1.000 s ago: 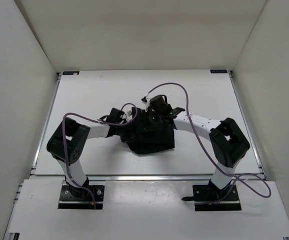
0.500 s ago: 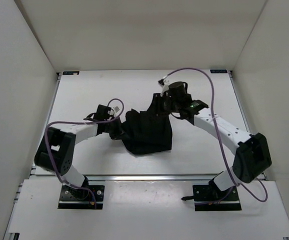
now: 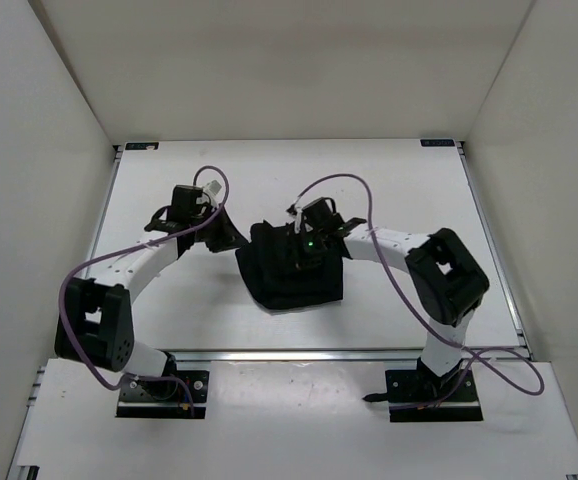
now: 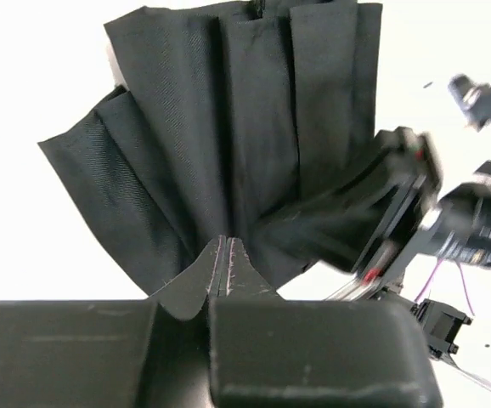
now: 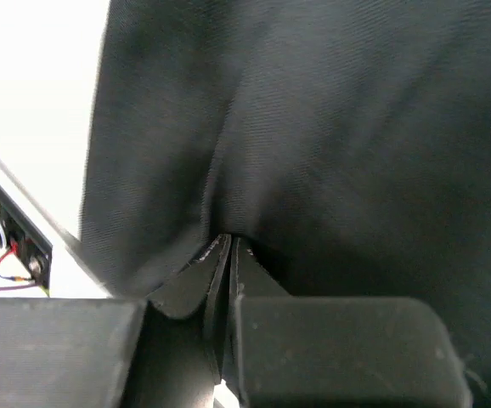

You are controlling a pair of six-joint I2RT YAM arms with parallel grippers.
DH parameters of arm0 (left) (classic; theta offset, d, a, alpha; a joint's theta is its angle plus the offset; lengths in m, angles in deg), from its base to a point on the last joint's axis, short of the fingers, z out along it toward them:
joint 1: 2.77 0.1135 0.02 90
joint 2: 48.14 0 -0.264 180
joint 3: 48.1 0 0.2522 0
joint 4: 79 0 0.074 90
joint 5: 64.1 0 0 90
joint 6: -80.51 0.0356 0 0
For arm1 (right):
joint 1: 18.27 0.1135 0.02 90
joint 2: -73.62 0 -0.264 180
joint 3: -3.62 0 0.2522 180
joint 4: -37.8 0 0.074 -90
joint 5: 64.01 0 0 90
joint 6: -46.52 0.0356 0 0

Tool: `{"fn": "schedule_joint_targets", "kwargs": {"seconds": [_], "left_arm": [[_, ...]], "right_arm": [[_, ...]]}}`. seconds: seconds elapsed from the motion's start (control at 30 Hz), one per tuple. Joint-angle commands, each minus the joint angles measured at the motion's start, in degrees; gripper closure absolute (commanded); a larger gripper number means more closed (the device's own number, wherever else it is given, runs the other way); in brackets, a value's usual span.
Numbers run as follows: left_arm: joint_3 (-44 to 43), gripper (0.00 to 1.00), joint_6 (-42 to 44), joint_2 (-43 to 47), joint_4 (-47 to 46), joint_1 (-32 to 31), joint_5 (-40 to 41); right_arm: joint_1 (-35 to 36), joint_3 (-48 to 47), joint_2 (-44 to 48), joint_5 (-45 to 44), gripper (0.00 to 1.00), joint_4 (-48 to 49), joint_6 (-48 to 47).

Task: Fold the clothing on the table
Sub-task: Fold the skirt

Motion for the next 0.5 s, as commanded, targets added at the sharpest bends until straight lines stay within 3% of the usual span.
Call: {"fn": "schedule_joint_targets", "kwargs": {"seconds": [0.0, 0.3, 0.47], "left_arm": [[-1.96, 1.00, 0.49, -2.65, 0.36, -0.72, -1.02], [2.87, 1.00, -1.35, -4.34, -3.86, -2.74, -1.56], [2.35, 1.00, -0.83, -6.70, -4.30, -5.11, 2.03]], "right_arm": [[4.55, -5.46, -3.49, 3.17, 0.99, 3.66, 0.60], [7.46, -2.40, -6.93, 3.35, 1.00, 4.54, 1.57], [5.44, -3.00, -1.84, 1.33, 1.00, 0.86, -0.26]]}}
